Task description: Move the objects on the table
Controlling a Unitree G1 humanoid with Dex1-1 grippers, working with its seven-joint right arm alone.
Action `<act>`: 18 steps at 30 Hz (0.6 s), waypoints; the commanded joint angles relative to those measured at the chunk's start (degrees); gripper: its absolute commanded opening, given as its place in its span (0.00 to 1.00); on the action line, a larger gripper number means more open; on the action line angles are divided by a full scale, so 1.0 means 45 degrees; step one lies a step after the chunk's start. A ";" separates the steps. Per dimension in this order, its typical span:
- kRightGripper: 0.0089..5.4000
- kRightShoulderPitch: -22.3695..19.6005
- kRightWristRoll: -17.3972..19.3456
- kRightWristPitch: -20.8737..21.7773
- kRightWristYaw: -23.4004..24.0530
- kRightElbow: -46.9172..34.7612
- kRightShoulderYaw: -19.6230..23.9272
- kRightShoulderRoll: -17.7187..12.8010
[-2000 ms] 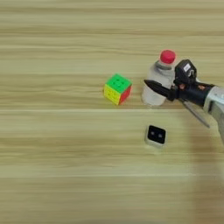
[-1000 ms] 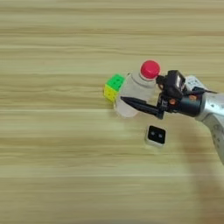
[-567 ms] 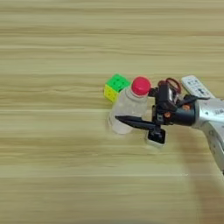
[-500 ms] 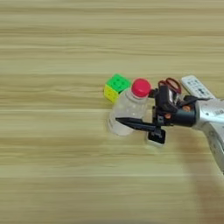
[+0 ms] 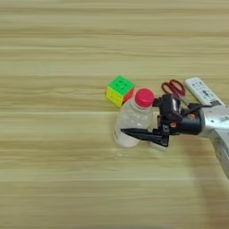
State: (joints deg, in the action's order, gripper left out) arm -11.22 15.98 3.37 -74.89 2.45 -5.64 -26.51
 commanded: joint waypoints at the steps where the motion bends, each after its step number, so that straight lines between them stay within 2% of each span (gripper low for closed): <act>1: 0.60 -0.0757 0.0039 0.0583 0.0390 -0.0340 0.0228 -0.0326; 18: 0.60 -0.0799 -0.0359 0.1000 0.0431 0.0088 0.0109 -0.0327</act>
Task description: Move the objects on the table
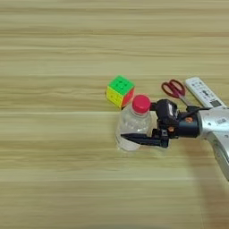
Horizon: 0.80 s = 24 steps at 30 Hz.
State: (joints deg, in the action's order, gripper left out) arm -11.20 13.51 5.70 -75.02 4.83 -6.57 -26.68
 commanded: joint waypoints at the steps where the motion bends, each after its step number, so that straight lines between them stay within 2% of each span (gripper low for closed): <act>1: 0.60 -0.0810 0.0186 0.0499 0.0462 -0.0423 0.0318 -0.0287; 20: 0.60 -0.0927 0.0125 0.0746 0.0570 -0.0199 0.0330 -0.0264; 21: 0.67 -0.0929 0.0123 0.0757 0.0576 -0.0192 0.0329 -0.0262; 23: 0.69 -0.0930 0.0122 0.0771 0.0593 -0.0186 0.0333 -0.0259; 24: 0.73 -0.0929 0.0124 0.0776 0.0601 -0.0185 0.0333 -0.0259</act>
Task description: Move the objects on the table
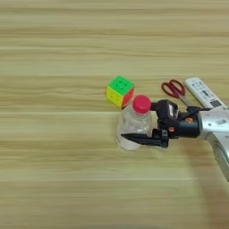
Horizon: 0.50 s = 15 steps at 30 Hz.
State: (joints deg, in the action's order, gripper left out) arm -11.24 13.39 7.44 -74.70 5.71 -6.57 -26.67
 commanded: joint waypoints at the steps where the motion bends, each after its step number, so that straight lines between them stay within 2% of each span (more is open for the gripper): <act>1: 0.75 -0.0918 0.0151 0.0395 0.0541 -0.0382 0.0331 -0.0261; 10: 0.98 -0.0967 0.0151 0.0518 0.0671 -0.0278 0.0323 -0.0243; 15: 0.99 -0.1003 0.0159 0.0553 0.0705 -0.0228 0.0324 -0.0220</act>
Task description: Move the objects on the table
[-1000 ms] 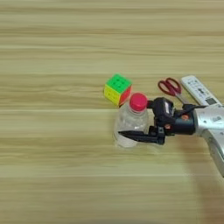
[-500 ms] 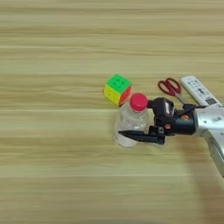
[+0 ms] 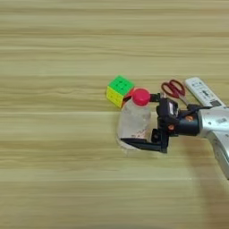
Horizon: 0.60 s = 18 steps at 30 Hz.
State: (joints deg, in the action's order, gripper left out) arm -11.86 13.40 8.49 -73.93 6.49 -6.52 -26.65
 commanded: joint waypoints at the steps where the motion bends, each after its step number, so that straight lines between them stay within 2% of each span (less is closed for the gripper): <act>1: 0.99 -0.0871 0.0157 0.0328 0.0544 -0.0391 0.0315 -0.0220; 11: 0.99 -0.1013 0.0333 0.0313 0.0692 -0.0380 0.0433 -0.0120; 18: 0.99 -0.1218 0.0894 0.0228 0.0878 -0.0533 0.0720 0.0071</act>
State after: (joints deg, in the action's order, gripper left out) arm -13.09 15.22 9.17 -72.51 6.64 -5.43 -25.87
